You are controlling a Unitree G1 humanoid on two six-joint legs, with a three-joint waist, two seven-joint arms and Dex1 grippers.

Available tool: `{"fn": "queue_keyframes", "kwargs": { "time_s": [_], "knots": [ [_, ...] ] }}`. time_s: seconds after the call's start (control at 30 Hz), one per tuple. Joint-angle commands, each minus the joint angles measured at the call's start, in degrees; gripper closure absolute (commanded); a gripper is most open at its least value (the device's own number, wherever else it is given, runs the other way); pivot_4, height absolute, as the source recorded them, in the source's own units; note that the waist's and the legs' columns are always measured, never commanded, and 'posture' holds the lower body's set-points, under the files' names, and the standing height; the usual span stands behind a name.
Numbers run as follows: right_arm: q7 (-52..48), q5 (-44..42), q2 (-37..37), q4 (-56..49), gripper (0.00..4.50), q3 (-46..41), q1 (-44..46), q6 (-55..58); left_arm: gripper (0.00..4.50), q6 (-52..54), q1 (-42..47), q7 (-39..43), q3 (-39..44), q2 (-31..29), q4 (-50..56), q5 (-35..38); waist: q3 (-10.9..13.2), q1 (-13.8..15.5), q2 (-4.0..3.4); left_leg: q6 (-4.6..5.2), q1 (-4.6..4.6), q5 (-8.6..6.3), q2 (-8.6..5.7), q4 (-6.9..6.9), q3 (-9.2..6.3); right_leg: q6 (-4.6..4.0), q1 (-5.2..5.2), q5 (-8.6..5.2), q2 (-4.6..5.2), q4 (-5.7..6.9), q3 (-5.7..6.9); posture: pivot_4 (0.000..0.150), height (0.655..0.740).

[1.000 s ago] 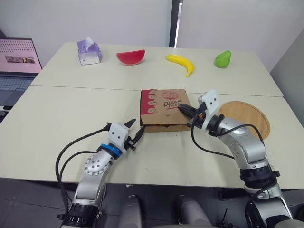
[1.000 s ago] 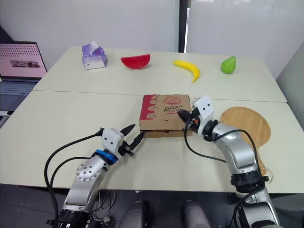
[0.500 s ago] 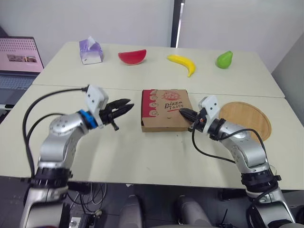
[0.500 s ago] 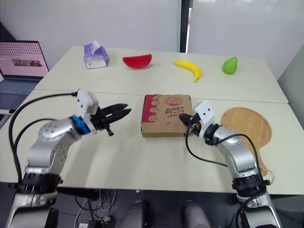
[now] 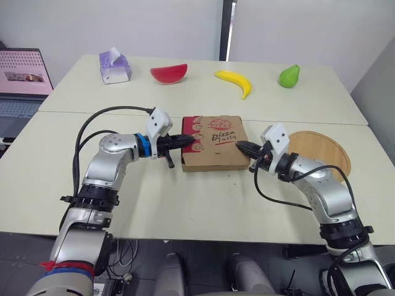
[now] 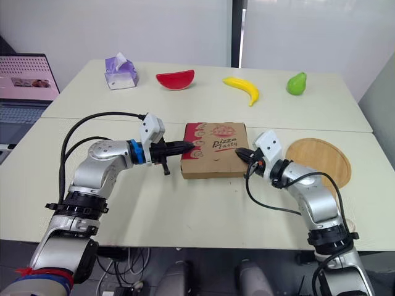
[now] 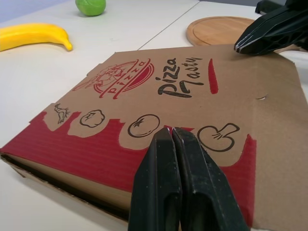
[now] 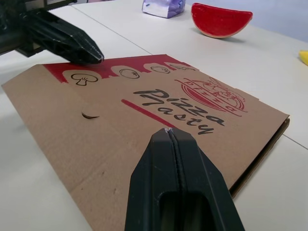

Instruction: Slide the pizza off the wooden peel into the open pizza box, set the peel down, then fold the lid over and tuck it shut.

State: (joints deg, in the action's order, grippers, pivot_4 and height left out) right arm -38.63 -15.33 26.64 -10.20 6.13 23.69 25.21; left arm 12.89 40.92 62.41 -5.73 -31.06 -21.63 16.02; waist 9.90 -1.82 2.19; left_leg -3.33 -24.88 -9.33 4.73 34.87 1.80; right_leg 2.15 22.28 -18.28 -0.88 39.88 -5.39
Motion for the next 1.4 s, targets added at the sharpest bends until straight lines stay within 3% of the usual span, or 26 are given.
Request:
{"fn": "queue_keyframes", "kwargs": {
  "time_s": [0.03,0.33,0.37,0.93,1.4],
  "knots": [
    [-3.1,2.3,3.4,-3.6,3.6,0.8,0.9,-4.2,4.5,-1.8,1.4,1.3,0.2,0.1,-0.6,-0.9,0.0,0.0,0.0,0.0,0.0,0.0,0.0,0.0,0.0,0.0,-0.01,0.0,0.0,0.0,0.0,0.15,0.74],
    [-8.2,7.0,9.4,-2.0,0.22,2.4,1.7,-9.9,4.5,-3.4,1.0,2.3,-0.5,0.3,-1.7,-3.1,0.0,0.0,0.0,0.0,0.01,0.0,0.0,0.01,0.0,0.02,0.0,-0.01,0.0,0.0,0.0,0.15,0.74],
    [-8.6,7.3,9.6,-1.7,0.04,2.6,1.8,-10.3,4.5,-3.3,1.0,2.4,-0.5,0.4,-1.7,-3.2,0.0,0.0,0.0,0.0,0.01,0.0,0.0,0.01,0.0,0.01,0.0,-0.01,0.0,0.0,0.0,0.15,0.74],
    [-5.6,15.2,6.2,8.2,0.04,3.9,7.0,-18.3,4.5,-4.7,3.4,3.1,-0.8,1.9,-4.9,-4.9,0.0,0.0,0.0,0.0,0.01,0.0,0.0,0.03,0.0,0.0,-0.01,0.0,0.0,0.01,-0.01,0.15,0.74],
    [-9.0,16.4,7.3,5.9,0.04,5.2,5.6,-18.2,4.5,-5.8,6.2,4.4,0.5,2.0,-8.1,-4.8,0.0,0.0,0.0,0.0,0.01,0.0,0.0,0.03,0.0,0.0,-0.01,0.0,0.0,0.03,0.01,0.15,0.74]
  ]
}}
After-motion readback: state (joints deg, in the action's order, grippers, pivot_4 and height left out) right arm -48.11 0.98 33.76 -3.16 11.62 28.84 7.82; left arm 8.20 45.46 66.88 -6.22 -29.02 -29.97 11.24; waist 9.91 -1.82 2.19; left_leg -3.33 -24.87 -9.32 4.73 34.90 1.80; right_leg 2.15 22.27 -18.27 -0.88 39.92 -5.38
